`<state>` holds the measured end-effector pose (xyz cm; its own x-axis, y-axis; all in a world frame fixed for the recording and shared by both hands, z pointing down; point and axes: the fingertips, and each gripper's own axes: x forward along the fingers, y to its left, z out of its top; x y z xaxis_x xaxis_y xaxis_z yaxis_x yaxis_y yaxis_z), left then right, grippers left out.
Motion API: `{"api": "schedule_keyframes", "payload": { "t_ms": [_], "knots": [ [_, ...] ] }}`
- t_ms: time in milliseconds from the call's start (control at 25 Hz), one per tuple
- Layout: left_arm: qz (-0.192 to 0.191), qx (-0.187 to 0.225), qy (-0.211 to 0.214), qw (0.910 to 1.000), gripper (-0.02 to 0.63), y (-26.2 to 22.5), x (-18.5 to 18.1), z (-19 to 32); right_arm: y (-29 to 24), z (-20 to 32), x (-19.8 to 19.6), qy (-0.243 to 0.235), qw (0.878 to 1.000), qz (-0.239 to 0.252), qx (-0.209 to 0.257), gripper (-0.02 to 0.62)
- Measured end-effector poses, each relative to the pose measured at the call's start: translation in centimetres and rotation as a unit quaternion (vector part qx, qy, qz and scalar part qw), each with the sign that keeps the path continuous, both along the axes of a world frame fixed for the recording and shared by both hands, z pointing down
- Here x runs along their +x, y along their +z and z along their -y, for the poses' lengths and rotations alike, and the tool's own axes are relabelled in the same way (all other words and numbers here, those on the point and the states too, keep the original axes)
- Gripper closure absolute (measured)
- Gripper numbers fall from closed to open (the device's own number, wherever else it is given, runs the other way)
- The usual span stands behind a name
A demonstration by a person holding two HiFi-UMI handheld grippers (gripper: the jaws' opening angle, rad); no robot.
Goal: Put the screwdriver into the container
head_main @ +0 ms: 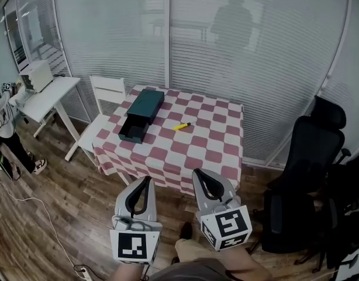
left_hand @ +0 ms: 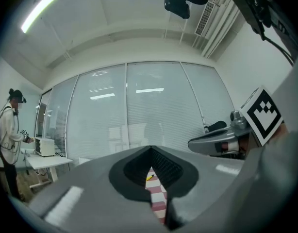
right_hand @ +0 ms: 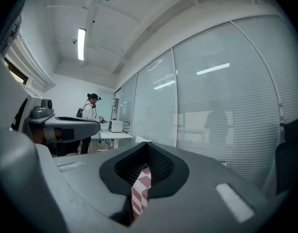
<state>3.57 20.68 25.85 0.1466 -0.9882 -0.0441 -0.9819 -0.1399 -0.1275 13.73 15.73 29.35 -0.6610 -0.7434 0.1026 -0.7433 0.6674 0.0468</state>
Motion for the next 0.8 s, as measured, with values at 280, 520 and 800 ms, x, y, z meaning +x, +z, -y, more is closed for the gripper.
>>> {"api": "schedule_keyframes", "payload": {
  "t_ms": [280, 520, 800],
  "knots": [
    [0.0, -0.024, 0.017, 0.9996, 0.606, 2.1, -0.7, 7.6, 2.4, 7.3, -1.1, 0.017, 1.0, 0.005, -0.024, 0.572],
    [0.006, -0.035, 0.031, 0.9989, 0.606, 2.5, -1.1, 14.4, 3.4, 13.9, -1.9, 0.027, 0.999, 0.004, -0.042, 0.572],
    [0.003, -0.035, 0.025, 0.9991, 0.606, 2.1, -2.2, 20.3, 3.1, 20.0, -3.5, 0.019, 0.999, -0.001, -0.042, 0.572]
  ]
}}
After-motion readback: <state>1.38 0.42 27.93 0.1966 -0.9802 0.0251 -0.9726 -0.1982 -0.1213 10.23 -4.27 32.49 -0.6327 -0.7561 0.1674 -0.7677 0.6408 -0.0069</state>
